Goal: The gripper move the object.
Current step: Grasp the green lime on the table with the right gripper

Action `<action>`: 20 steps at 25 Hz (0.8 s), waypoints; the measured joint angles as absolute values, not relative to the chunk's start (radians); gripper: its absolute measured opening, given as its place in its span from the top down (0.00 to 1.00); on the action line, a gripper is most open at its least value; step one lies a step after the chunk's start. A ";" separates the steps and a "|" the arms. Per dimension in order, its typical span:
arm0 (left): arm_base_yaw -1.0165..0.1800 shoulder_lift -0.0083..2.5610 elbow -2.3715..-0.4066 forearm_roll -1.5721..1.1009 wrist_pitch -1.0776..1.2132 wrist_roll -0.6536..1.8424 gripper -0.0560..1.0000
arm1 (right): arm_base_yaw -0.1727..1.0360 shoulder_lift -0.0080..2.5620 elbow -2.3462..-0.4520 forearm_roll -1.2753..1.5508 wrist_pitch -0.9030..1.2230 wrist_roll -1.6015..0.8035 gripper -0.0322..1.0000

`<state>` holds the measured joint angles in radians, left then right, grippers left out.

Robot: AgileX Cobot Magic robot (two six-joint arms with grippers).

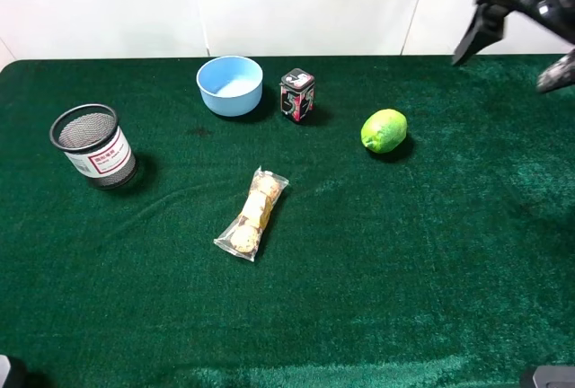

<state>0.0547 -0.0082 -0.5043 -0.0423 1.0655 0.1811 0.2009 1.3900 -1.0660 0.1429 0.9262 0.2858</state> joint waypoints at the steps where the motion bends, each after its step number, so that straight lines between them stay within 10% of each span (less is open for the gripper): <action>1: 0.055 -0.008 -0.504 -0.042 1.065 0.181 0.01 | 0.211 1.405 -1.067 0.141 0.921 0.304 0.30; 20: 0.055 -0.008 -0.504 -0.042 1.065 0.181 0.01 | 0.322 1.810 -1.432 0.023 1.063 0.527 0.30</action>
